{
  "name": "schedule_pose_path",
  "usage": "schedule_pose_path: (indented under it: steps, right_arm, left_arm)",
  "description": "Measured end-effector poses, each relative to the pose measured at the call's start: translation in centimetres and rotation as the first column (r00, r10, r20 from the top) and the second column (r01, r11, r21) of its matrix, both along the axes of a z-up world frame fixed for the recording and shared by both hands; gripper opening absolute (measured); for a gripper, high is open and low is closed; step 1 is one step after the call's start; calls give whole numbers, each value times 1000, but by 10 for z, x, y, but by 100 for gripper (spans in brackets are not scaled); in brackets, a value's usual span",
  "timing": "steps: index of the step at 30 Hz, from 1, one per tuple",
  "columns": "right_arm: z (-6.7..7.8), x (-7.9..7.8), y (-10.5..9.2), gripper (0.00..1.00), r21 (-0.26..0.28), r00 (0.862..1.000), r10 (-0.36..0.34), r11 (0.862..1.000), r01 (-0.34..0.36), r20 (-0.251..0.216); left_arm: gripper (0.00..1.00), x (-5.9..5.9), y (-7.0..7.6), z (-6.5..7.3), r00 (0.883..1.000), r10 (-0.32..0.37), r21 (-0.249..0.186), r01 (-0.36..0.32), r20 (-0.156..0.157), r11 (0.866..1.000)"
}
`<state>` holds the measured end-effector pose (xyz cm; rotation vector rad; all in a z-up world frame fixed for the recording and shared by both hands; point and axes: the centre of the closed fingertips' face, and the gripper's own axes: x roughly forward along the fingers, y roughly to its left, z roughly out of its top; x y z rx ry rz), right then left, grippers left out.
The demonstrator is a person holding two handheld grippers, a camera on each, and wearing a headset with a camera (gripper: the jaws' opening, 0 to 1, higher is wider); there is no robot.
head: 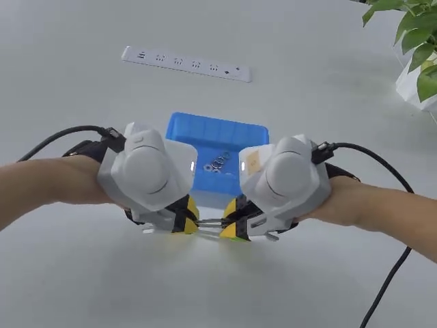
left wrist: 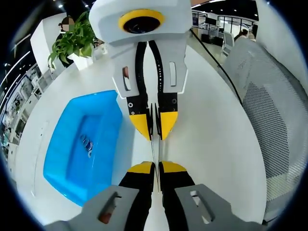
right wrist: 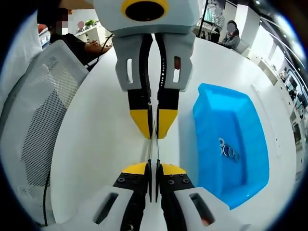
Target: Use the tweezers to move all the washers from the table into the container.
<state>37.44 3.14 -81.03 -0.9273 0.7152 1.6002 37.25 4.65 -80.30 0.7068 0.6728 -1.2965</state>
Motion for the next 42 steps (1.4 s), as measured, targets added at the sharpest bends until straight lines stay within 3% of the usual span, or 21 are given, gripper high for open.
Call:
schedule_pose_path:
  steps: [9,14,19,24,27,31,33,35,36,37,40,42]
  right_arm:
    - [0,0,-1,12,-6,1000,0,1000,0,20]
    - [1,5,0,17,-29,998,4,1000,-2,64]
    - [0,5,-1,17,-32,999,-19,999,20,47]
    - [1,7,-8,24,-28,997,-61,998,62,43]
    - [8,4,-16,28,-5,997,-55,998,55,49]
    - [19,-2,-24,31,59,993,-116,992,114,16]
    - [26,-2,-29,33,95,987,-158,983,156,12]
    - [36,-1,-34,34,133,976,-219,967,216,7]
    - [43,-2,-35,35,166,970,-243,957,238,7]
    - [48,-2,-36,36,186,969,-248,952,241,10]
    - [66,-5,-41,39,242,960,-278,933,267,13]
    - [76,-6,-41,45,278,953,-302,914,294,-12]
  left_arm:
    - [8,3,2,-3,1000,21,6,-21,-19,1000]
    - [9,5,2,-2,1000,25,7,-25,-7,1000]
    - [10,5,2,-2,999,34,6,-34,-8,999]
    - [22,0,8,3,999,52,14,-52,-11,999]
    - [25,-6,11,13,997,73,-19,-73,-18,997]
    - [31,-9,19,23,993,120,-48,-120,6,992]
    - [37,-11,24,27,987,160,-62,-159,0,985]
    - [47,-10,21,35,974,225,-123,-226,-17,966]
    - [56,-18,18,41,969,238,-153,-245,-59,958]
    - [62,-21,18,45,968,242,-166,-250,-69,954]
    - [71,-25,18,55,962,267,-196,-272,-53,942]
    - [77,-28,19,62,956,289,-216,-294,-54,931]
